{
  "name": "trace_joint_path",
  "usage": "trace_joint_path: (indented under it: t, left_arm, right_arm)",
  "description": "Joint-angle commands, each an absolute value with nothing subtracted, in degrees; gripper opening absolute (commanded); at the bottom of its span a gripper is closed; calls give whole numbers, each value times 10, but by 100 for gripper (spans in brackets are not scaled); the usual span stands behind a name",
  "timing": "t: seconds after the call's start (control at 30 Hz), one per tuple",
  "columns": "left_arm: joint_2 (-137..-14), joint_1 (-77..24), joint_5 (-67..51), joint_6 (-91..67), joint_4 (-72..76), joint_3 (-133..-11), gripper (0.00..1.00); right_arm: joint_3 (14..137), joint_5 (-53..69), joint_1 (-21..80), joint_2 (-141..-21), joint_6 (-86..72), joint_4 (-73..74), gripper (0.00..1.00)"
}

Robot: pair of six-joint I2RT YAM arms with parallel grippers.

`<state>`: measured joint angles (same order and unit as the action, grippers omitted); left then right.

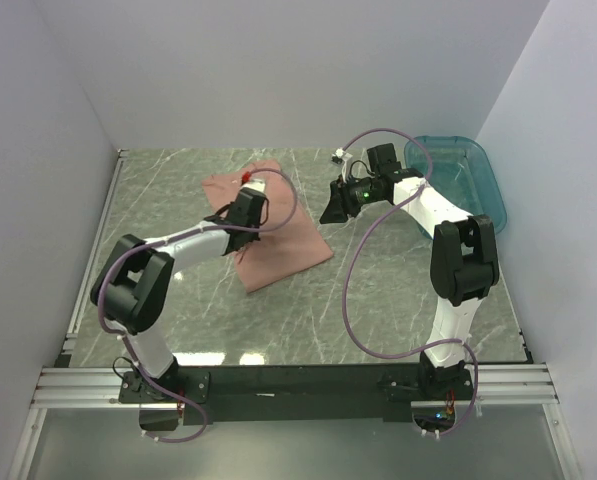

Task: Fold and stack the t-shirts

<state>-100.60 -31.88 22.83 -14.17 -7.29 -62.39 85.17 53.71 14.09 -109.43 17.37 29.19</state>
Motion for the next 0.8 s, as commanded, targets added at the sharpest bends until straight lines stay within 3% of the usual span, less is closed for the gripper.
trace_joint_path:
  t: [0.0, 0.13, 0.23, 0.27, 0.37, 0.5, 0.6, 0.77]
  left_arm:
    - [-970, -270, 192, -170, -43, -603, 1]
    - [-958, -229, 126, -193, -24, -583, 1]
    - [-957, -192, 78, -218, -8, -568, 16]
    - [-957, -185, 73, -223, -5, -560, 28]
    - [-954, -167, 67, -239, -4, -549, 44]
    - [-929, -158, 100, -259, 11, -534, 56]
    - [-911, -144, 117, -272, 9, -528, 59]
    - [-904, -106, 41, -293, 11, -526, 43]
  right_arm:
    - [853, 555, 138, -1077, 174, 285, 48]
    - [853, 556, 137, -1078, 175, 287, 48]
    - [854, 559, 137, -1080, 177, 289, 48]
    - [856, 559, 137, -1081, 177, 291, 48]
    - [856, 562, 137, -1084, 179, 294, 48]
    - [859, 562, 137, -1085, 185, 299, 48]
    - [862, 559, 138, -1086, 193, 307, 48]
    - [863, 551, 138, -1086, 205, 315, 48]
